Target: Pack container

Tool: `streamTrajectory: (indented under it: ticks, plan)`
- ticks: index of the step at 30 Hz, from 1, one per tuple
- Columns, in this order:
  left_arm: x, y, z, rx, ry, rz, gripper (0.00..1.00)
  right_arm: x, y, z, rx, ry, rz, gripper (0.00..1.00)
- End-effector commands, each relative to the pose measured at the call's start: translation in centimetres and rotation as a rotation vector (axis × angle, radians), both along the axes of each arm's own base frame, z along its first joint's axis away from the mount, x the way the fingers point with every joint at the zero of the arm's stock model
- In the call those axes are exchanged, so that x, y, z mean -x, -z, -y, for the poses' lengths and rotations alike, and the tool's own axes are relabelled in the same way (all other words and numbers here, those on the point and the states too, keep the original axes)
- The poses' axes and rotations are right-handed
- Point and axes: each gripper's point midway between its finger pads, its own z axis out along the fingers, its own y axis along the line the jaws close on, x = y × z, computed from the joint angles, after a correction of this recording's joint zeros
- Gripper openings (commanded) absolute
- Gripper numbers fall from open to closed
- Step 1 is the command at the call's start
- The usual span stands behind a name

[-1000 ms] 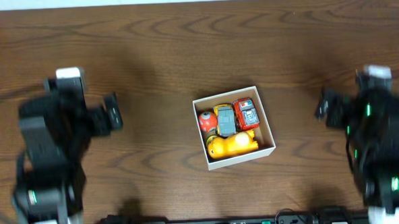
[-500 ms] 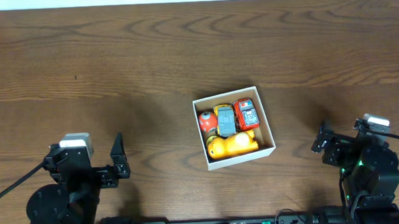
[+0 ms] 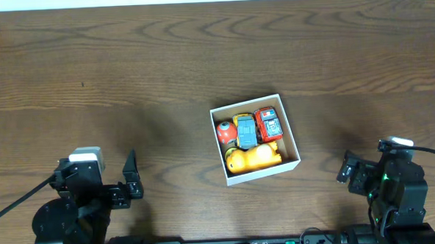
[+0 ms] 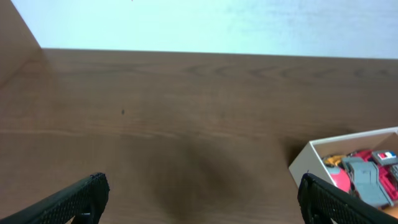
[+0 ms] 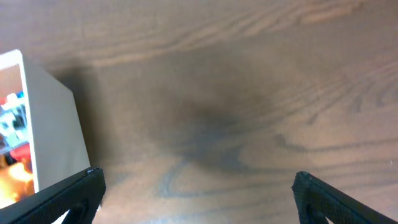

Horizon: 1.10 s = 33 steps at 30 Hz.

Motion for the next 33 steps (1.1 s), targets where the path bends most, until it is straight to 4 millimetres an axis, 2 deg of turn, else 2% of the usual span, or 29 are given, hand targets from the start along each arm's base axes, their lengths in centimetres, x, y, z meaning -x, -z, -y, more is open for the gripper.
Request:
streamTrajectory:
  ticks: [1, 7, 9, 12, 14, 16, 23, 25, 28, 33]
  plan:
    - [0.2, 0.6, 0.1, 0.016, 0.0, -0.021, 0.98, 0.5, 0.5, 0.3, 0.0, 0.021, -0.024, 0.99]
    - [0.8, 1.8, 0.2, 0.018, 0.0, -0.077, 0.98, 1.2, 1.1, 0.3, 0.003, 0.022, -0.06, 0.99]
    - [1.0, 2.1, 0.2, 0.019, 0.0, -0.092, 0.98, 0.8, 0.7, -0.1, -0.017, 0.003, -0.032, 0.99]
    - [1.3, 2.6, 0.2, 0.019, -0.001, -0.113, 0.98, -0.5, -1.8, -0.5, -0.029, -0.014, 0.119, 0.99]
    - [1.4, 2.8, 0.2, 0.02, -0.001, -0.125, 0.98, -1.6, -4.3, -0.5, 0.005, -0.038, 0.286, 0.99]
    - [1.5, 3.0, 0.2, 0.02, -0.001, -0.133, 0.98, -2.5, -6.0, -0.7, 0.029, -0.066, 0.427, 0.99]
    - [1.5, 3.0, 0.2, 0.02, -0.001, -0.133, 0.98, -4.3, -8.1, -2.7, 0.117, -0.212, 0.784, 0.99]
    - [1.5, 3.0, 0.2, 0.02, -0.001, -0.133, 0.98, -4.7, -8.0, -3.1, 0.138, -0.237, 0.847, 0.99]
    - [1.5, 3.0, 0.2, 0.02, -0.001, -0.133, 0.98, -5.3, -7.0, -3.2, 0.148, -0.24, 0.882, 0.99]
    - [1.5, 3.0, 0.2, 0.02, -0.001, -0.133, 0.98, -6.1, -2.3, -3.2, 0.146, -0.256, 0.758, 0.99]
